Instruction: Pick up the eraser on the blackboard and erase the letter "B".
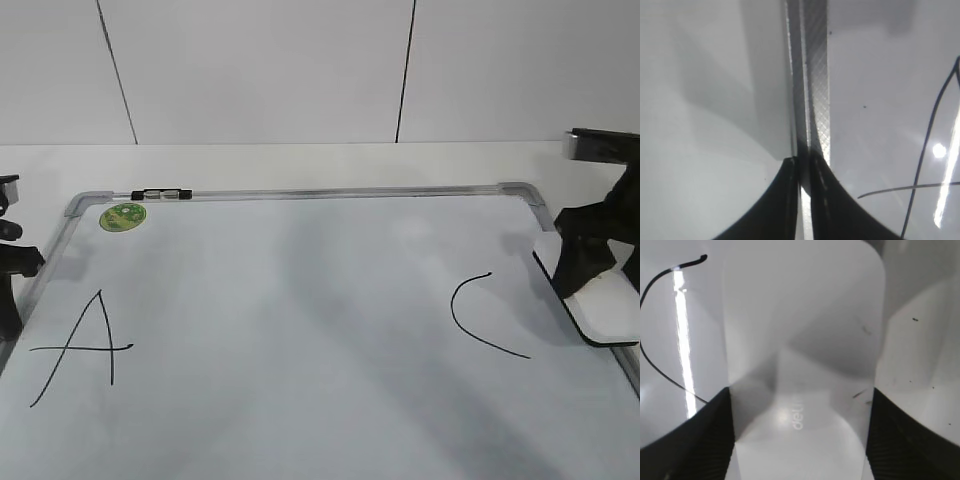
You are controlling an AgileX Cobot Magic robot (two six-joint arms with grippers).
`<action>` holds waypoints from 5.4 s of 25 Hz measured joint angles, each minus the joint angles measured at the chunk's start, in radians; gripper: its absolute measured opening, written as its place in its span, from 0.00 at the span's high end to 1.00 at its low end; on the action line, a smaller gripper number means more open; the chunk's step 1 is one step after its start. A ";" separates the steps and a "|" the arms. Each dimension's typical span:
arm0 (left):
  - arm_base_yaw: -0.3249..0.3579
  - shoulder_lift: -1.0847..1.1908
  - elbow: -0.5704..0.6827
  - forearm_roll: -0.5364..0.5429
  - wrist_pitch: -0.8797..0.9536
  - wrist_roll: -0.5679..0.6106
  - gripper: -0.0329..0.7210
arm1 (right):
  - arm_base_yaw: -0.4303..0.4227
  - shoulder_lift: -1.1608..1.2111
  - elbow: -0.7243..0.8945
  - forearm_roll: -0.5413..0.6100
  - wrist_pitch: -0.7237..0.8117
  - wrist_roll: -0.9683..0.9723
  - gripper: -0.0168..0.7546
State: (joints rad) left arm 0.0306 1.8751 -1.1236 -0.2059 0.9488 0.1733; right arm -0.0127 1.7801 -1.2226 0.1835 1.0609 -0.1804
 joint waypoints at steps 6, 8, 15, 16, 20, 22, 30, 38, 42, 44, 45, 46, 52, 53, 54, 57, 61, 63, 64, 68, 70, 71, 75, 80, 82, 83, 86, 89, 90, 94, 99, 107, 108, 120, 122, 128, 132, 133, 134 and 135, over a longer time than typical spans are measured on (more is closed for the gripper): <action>0.000 0.000 0.000 0.000 0.000 0.000 0.92 | 0.000 0.000 0.000 0.006 0.000 -0.009 0.25; 0.000 0.000 0.000 0.000 0.000 0.000 0.92 | 0.000 0.000 0.000 0.010 0.000 -0.011 0.25; 0.000 0.000 0.000 -0.002 0.000 0.000 0.92 | 0.000 0.035 -0.002 0.017 -0.002 -0.013 0.25; 0.000 0.000 0.000 -0.004 0.000 0.000 0.92 | 0.000 0.045 -0.002 0.019 -0.002 -0.013 0.25; 0.000 0.000 0.000 -0.004 0.000 0.000 0.92 | 0.000 0.057 -0.004 0.024 -0.002 -0.019 0.25; 0.000 0.000 0.000 -0.004 0.000 0.000 0.92 | 0.000 0.057 -0.004 0.026 -0.002 -0.023 0.25; 0.000 0.000 0.000 -0.006 0.000 0.000 0.92 | 0.000 0.057 -0.004 0.026 0.000 -0.026 0.22; 0.000 0.000 0.000 -0.006 0.000 0.000 0.92 | 0.000 0.057 -0.013 0.029 0.026 -0.026 0.11; 0.000 0.000 0.000 -0.006 0.000 0.000 0.92 | 0.000 0.057 -0.078 0.021 0.105 -0.026 0.11; 0.000 0.000 0.000 -0.006 0.000 0.000 0.92 | 0.000 0.057 -0.131 0.019 0.135 -0.026 0.11; 0.000 0.000 0.000 -0.006 0.000 0.000 0.92 | 0.000 0.057 -0.152 0.019 0.137 -0.026 0.11; 0.000 0.000 0.000 -0.006 0.000 0.000 0.92 | 0.000 0.057 -0.175 0.019 0.141 -0.024 0.11; 0.000 0.000 0.000 -0.006 0.000 0.000 0.92 | 0.000 0.031 -0.213 0.019 0.151 -0.012 0.12; 0.000 0.000 0.000 -0.006 0.000 0.000 0.92 | 0.000 0.014 -0.213 0.019 0.152 -0.009 0.12; 0.000 0.000 0.000 -0.006 0.000 0.000 0.92 | 0.000 -0.006 -0.213 0.019 0.153 -0.006 0.13; 0.000 0.000 0.000 -0.006 0.000 0.000 0.90 | 0.000 -0.071 -0.213 0.019 0.156 -0.003 0.15; 0.000 0.000 0.000 -0.010 0.014 0.013 0.75 | 0.000 -0.166 -0.213 0.019 0.160 0.003 0.18; 0.000 0.000 0.000 -0.012 0.025 0.015 0.62 | 0.000 -0.203 -0.213 0.017 0.163 0.003 0.19; 0.000 0.000 0.000 -0.012 0.027 0.015 0.56 | 0.000 -0.220 -0.213 0.017 0.165 0.005 0.20; 0.000 -0.020 0.000 -0.012 0.029 0.015 0.48 | 0.000 -0.263 -0.213 0.019 0.170 0.005 0.21; 0.000 -0.048 0.000 -0.012 0.037 0.015 0.47 | 0.000 -0.277 -0.213 0.026 0.172 0.005 0.21; 0.000 -0.061 0.000 -0.012 0.046 0.015 0.46 | 0.000 -0.285 -0.213 0.029 0.172 0.005 0.21; 0.000 -0.132 0.000 0.002 0.125 0.015 0.47 | 0.000 -0.332 -0.213 0.033 0.177 0.008 0.21; 0.000 -0.228 0.000 0.030 0.240 0.015 0.47 | 0.000 -0.452 -0.174 0.035 0.178 0.008 0.21; 0.000 -0.272 0.000 0.032 0.246 0.015 0.48 | 0.000 -0.516 -0.127 0.035 0.181 0.014 0.21; 0.000 -0.300 0.000 0.032 0.248 0.013 0.48 | 0.000 -0.543 -0.100 0.035 0.185 0.021 0.21; 0.000 -0.391 0.000 0.032 0.257 0.012 0.48 | 0.000 -0.632 -0.026 0.035 0.186 0.033 0.21; 0.000 -0.498 0.000 0.032 0.265 0.012 0.48 | 0.000 -0.724 0.039 0.035 0.188 0.035 0.21; 0.000 -0.538 0.000 0.034 0.267 0.012 0.48 | 0.000 -0.758 0.059 0.035 0.188 0.037 0.21; 0.000 -0.696 0.002 0.040 0.274 0.012 0.48 | 0.000 -0.891 0.141 0.035 0.191 0.037 0.21; 0.000 -0.875 0.002 0.063 0.292 0.012 0.48 | 0.000 -1.077 0.253 0.023 0.192 0.037 0.21; 0.000 -1.118 0.045 0.078 0.301 0.012 0.49 | 0.000 -1.382 0.436 -0.044 0.145 0.037 0.21; 0.000 -1.149 0.066 0.083 0.304 0.012 0.49 | 0.000 -1.420 0.461 -0.046 0.135 0.035 0.21; 0.000 -1.538 0.384 0.095 0.300 0.012 0.61 | 0.000 -1.731 0.654 -0.057 0.169 0.033 0.21; 0.000 -1.594 0.443 0.095 0.278 0.012 0.61 | 0.000 -1.765 0.672 -0.070 0.173 0.033 0.21; 0.000 -1.742 0.584 0.095 0.186 0.012 0.62 | 0.000 -1.797 0.681 -0.132 0.171 0.025 0.21; 0.000 -1.804 0.596 0.100 0.177 0.012 0.64 | 0.000 -1.797 0.691 -0.170 0.146 0.023 0.21; 0.000 -1.813 0.596 0.105 0.177 0.012 0.64 | 0.000 -1.797 0.693 -0.171 0.141 0.023 0.21; 0.000 -1.824 0.596 0.108 0.175 0.012 0.64 | 0.000 -1.797 0.693 -0.173 0.139 0.023 0.21; 0.000 -1.835 0.596 0.110 0.175 0.012 0.64 | 0.000 -1.797 0.695 -0.173 0.136 0.022 0.21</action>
State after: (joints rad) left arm 0.0306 0.0403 -0.5279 -0.0956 1.1238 0.1852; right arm -0.0127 -0.0171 -0.5279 0.0102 1.1970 -0.1587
